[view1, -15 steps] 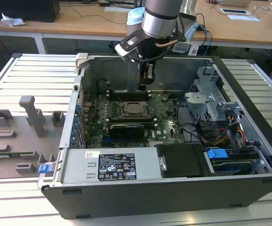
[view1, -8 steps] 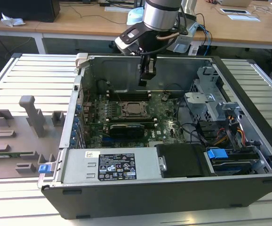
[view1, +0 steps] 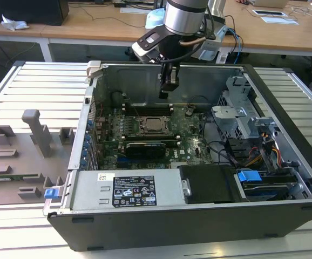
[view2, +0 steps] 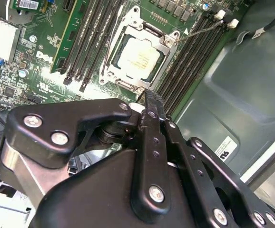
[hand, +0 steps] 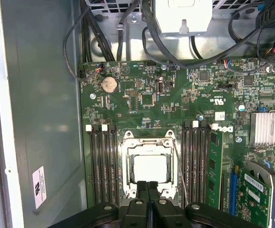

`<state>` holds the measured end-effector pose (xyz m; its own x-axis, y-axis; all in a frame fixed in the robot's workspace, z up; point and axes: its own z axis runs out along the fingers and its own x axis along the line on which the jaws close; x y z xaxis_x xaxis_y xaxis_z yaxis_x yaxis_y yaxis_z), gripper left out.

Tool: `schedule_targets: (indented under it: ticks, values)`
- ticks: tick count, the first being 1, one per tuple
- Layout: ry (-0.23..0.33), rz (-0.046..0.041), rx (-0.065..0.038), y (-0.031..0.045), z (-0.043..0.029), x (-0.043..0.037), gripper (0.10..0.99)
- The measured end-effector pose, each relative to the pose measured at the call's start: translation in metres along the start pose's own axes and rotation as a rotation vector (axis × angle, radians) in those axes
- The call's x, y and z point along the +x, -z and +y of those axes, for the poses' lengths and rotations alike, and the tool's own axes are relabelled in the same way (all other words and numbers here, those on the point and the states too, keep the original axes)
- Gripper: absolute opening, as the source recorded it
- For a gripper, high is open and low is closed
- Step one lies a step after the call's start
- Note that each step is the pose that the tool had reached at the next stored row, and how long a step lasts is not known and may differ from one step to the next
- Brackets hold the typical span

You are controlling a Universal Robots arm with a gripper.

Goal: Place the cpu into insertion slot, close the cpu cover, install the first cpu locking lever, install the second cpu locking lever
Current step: 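Install the first cpu locking lever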

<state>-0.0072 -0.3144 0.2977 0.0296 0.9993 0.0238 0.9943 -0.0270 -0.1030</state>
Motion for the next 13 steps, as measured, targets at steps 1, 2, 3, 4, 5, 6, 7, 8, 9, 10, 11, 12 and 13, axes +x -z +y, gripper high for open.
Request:
schedule_targets:
  ticks: [1,2,3,4,5,6,7,8,9,10,11,12,13]
  values:
    - [0.000,0.0000,0.000,0.0000,0.0000,0.0000,0.110]
    - [0.000,0.0000,0.000,0.0000,0.0000,0.0000,0.110]
    - [0.000,0.0000,0.000,0.0001,0.0000,0.0000,0.110]
    - [0.000,0.0000,0.000,0.0001,0.0000,0.0000,0.110]
    - [0.003,-0.0004,0.000,0.0002,0.0000,0.0000,0.110]
    - [0.006,-0.0008,0.000,0.0002,0.0000,0.0000,0.110]
    - [0.024,-0.0026,0.001,0.0001,0.0000,0.0000,0.110]
    - [0.034,-0.0036,0.001,0.0001,0.0000,0.0000,0.110]
    - [0.047,-0.0049,0.001,0.0001,0.0000,0.0000,0.110]
    - [0.061,-0.0063,0.001,0.0001,0.0000,0.0000,0.110]
    - [0.085,-0.0088,0.002,0.0001,0.0000,0.0000,0.110]
    - [0.107,-0.0111,0.003,0.0001,0.0000,0.0000,0.110]
    - [0.146,-0.0151,0.003,0.0001,0.0000,0.0000,0.110]
